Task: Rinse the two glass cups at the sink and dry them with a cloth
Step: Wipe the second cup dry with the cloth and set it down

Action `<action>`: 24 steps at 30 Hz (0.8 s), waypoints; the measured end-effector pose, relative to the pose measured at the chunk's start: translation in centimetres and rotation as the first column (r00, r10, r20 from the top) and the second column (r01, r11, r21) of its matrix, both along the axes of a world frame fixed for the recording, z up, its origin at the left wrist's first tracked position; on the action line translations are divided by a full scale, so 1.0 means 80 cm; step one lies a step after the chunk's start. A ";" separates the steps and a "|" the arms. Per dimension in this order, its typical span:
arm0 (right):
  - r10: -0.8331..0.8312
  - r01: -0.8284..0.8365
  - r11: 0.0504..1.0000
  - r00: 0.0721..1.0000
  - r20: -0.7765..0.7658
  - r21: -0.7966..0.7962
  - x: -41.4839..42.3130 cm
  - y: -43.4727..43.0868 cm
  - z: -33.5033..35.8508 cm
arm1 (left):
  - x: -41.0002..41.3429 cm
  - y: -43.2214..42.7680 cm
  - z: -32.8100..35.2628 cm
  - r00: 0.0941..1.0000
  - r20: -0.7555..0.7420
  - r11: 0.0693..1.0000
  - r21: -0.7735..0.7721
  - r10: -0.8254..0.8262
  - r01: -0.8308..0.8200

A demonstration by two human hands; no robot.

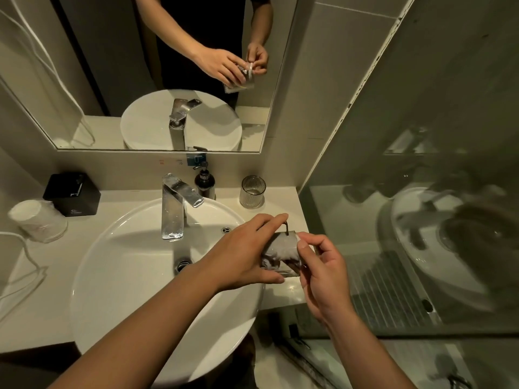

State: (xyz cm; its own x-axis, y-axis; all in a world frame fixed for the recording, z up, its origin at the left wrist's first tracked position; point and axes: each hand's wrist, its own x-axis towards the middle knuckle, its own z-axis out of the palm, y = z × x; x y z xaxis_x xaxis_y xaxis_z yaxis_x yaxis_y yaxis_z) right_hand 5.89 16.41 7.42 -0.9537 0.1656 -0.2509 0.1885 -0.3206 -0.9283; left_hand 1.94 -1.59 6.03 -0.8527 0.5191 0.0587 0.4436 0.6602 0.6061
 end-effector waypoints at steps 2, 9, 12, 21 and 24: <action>0.042 -0.040 0.997 0.998 -0.035 0.060 0.000 0.005 -0.002 | -0.004 -0.002 0.001 0.996 0.092 0.999 0.046 0.003 -0.007; 0.211 -0.184 0.965 0.968 -0.139 0.189 0.002 0.024 -0.006 | -0.019 -0.016 0.000 0.944 0.329 0.976 0.211 -0.012 -0.061; 0.237 -0.207 0.957 0.962 -0.137 0.206 0.002 0.026 -0.005 | -0.023 -0.018 0.001 0.920 0.391 0.968 0.240 -0.028 -0.073; -0.048 0.049 0.994 0.999 -0.012 0.097 -0.005 0.009 -0.001 | 0.005 0.001 -0.020 0.995 -0.018 0.979 0.181 0.100 -0.095; -0.052 0.052 0.998 0.999 0.000 0.032 -0.004 0.007 0.002 | 0.006 0.001 -0.026 0.999 0.017 0.986 0.157 0.048 -0.050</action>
